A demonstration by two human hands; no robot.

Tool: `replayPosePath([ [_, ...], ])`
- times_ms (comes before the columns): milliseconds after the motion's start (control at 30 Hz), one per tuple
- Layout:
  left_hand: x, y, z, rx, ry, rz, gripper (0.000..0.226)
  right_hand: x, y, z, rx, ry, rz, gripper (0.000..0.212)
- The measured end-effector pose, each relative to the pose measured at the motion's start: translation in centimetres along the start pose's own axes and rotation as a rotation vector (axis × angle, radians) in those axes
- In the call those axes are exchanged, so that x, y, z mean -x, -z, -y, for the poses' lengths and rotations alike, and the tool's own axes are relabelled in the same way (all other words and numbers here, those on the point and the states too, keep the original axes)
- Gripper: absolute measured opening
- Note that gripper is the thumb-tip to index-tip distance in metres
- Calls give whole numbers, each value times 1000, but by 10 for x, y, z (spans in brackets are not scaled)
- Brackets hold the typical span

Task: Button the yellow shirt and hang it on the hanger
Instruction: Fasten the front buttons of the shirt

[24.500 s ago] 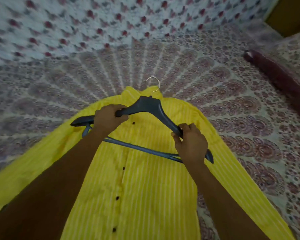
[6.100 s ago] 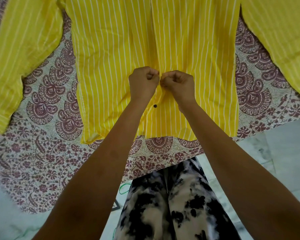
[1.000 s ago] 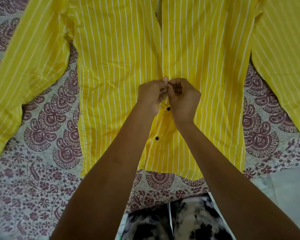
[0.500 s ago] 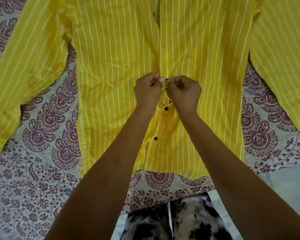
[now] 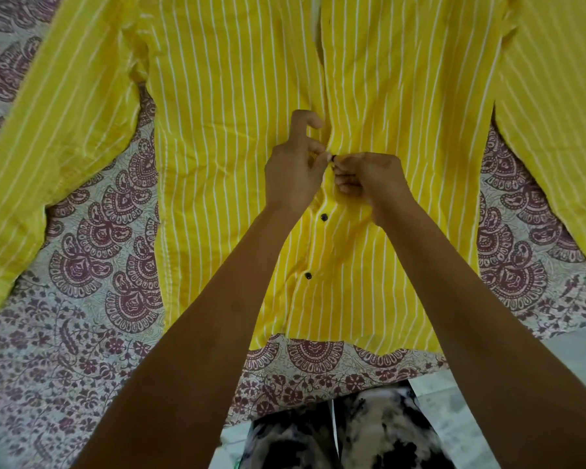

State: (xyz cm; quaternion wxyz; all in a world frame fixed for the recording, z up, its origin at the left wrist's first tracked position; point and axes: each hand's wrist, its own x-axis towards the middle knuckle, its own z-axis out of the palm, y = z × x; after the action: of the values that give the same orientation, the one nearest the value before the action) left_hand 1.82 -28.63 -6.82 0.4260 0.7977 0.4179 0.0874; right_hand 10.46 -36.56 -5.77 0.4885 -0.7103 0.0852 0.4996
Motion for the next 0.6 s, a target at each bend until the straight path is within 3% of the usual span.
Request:
replayPosePath([
  [133, -18, 5, 5, 229, 178, -25, 13, -7, 2, 2, 339, 347, -209, 6],
  [233, -35, 9, -1, 292, 206, -85, 17, -15, -4, 18, 410, 508, -215, 22],
  [333, -59, 13, -6, 317, 167, -61, 21, -31, -14, 33, 619, 543, -163, 49],
  [400, -73, 14, -9, 321, 150, -11, 23, -41, -20, 41, 709, 549, -191, 52],
  [500, -86, 10, -10, 184, 83, 26, 24, -51, -19, 53, 646, 526, -280, 36],
  [600, -85, 4, -6, 24, 61, 51, 26, -58, -14, 55, 579, 422, -243, 12],
])
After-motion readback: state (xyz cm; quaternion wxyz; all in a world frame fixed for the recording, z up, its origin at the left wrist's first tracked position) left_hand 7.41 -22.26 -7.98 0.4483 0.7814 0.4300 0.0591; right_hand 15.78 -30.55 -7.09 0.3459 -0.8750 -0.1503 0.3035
